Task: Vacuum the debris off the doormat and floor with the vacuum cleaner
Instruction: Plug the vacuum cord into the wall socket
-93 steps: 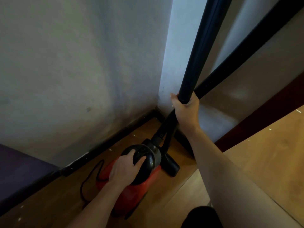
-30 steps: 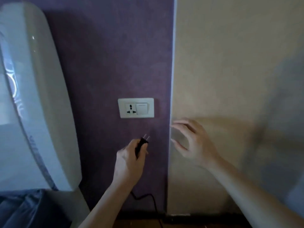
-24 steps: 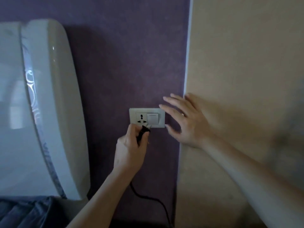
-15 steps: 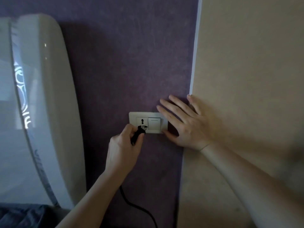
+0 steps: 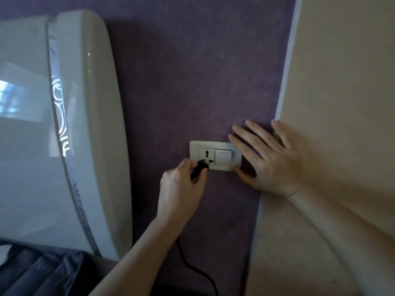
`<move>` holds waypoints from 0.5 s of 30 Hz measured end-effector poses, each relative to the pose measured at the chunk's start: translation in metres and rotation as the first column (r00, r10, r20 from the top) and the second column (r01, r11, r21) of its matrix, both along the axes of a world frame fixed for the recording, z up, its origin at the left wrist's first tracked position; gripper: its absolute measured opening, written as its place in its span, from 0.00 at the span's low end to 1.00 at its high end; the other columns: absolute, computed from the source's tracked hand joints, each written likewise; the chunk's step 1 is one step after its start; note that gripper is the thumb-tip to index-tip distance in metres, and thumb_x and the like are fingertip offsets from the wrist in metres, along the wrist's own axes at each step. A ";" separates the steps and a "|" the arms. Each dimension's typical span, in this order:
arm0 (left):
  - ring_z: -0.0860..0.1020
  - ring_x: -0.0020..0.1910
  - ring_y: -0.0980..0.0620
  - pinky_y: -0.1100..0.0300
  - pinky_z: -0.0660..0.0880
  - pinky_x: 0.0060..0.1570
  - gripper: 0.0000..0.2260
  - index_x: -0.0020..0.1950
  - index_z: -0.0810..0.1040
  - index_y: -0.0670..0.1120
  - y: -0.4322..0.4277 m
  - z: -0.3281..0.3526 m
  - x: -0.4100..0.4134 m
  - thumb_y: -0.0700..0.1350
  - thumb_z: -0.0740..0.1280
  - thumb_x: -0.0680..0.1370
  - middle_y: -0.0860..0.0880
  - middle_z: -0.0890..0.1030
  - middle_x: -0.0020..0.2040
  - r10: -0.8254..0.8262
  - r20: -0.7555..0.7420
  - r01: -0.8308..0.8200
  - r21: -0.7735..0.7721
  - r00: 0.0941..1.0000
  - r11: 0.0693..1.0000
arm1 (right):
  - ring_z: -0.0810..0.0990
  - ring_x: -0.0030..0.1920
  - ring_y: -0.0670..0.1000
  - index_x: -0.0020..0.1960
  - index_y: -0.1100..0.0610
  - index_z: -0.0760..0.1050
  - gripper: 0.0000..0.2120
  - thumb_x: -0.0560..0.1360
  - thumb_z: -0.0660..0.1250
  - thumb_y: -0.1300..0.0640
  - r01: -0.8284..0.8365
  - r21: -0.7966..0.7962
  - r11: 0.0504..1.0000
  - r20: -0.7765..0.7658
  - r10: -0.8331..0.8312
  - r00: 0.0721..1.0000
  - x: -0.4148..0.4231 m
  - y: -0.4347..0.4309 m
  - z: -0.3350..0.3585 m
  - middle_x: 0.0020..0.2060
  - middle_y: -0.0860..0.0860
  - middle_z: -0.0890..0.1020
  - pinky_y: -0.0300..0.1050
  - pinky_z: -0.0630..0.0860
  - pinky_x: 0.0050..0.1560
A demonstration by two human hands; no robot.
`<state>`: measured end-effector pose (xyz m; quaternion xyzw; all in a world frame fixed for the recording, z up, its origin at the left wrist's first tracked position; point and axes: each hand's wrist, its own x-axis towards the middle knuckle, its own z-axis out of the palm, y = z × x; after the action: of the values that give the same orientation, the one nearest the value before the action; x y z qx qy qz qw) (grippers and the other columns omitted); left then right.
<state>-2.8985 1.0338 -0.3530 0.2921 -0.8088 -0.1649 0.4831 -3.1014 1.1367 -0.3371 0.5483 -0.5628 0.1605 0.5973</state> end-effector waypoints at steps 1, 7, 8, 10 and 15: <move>0.77 0.28 0.58 0.67 0.73 0.29 0.06 0.43 0.77 0.50 0.000 0.001 -0.001 0.50 0.71 0.77 0.57 0.76 0.27 -0.002 0.002 0.002 0.015 1.000 1.000 | 0.71 0.75 0.53 0.74 0.54 0.75 0.27 0.77 0.66 0.44 0.005 0.003 1.000 -0.003 -0.005 1.000 0.000 0.000 0.000 0.74 0.50 0.73 0.60 0.65 0.75; 0.77 0.27 0.60 0.68 0.73 0.28 0.07 0.44 0.78 0.47 0.001 0.001 -0.006 0.50 0.71 0.77 0.56 0.78 0.29 0.009 0.009 -0.009 0.039 1.000 0.999 | 0.70 0.76 0.53 0.74 0.53 0.75 0.28 0.77 0.66 0.44 0.012 0.024 1.000 0.004 -0.012 1.000 0.001 0.000 0.000 0.75 0.51 0.73 0.61 0.64 0.75; 0.77 0.27 0.59 0.68 0.73 0.27 0.07 0.44 0.77 0.47 0.002 0.000 -0.007 0.50 0.70 0.77 0.56 0.78 0.29 0.008 0.013 -0.008 0.034 1.000 0.999 | 0.70 0.76 0.54 0.74 0.53 0.75 0.28 0.77 0.65 0.44 0.015 0.025 1.000 0.002 -0.015 1.000 0.001 0.000 0.000 0.75 0.51 0.73 0.61 0.64 0.75; 0.76 0.26 0.58 0.68 0.72 0.27 0.08 0.44 0.77 0.46 0.001 0.000 -0.008 0.49 0.70 0.77 0.55 0.77 0.29 0.014 0.026 -0.014 0.008 1.000 1.000 | 0.70 0.76 0.54 0.74 0.53 0.74 0.28 0.77 0.65 0.43 0.025 0.029 0.999 -0.002 -0.025 1.000 0.001 0.000 0.000 0.75 0.51 0.73 0.62 0.63 0.75; 0.75 0.25 0.57 0.70 0.67 0.25 0.09 0.43 0.75 0.45 0.003 0.004 -0.015 0.49 0.69 0.78 0.54 0.76 0.28 0.057 0.085 -0.054 -0.032 0.995 0.998 | 0.70 0.76 0.55 0.75 0.53 0.74 0.29 0.77 0.64 0.42 0.047 0.041 0.998 -0.019 -0.046 0.999 0.000 0.000 -0.001 0.75 0.52 0.72 0.61 0.61 0.76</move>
<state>-2.9137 1.0363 -0.3492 0.3140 -0.8227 -0.1267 0.4566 -3.1009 1.1369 -0.3380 0.5488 -0.5734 0.1300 0.5943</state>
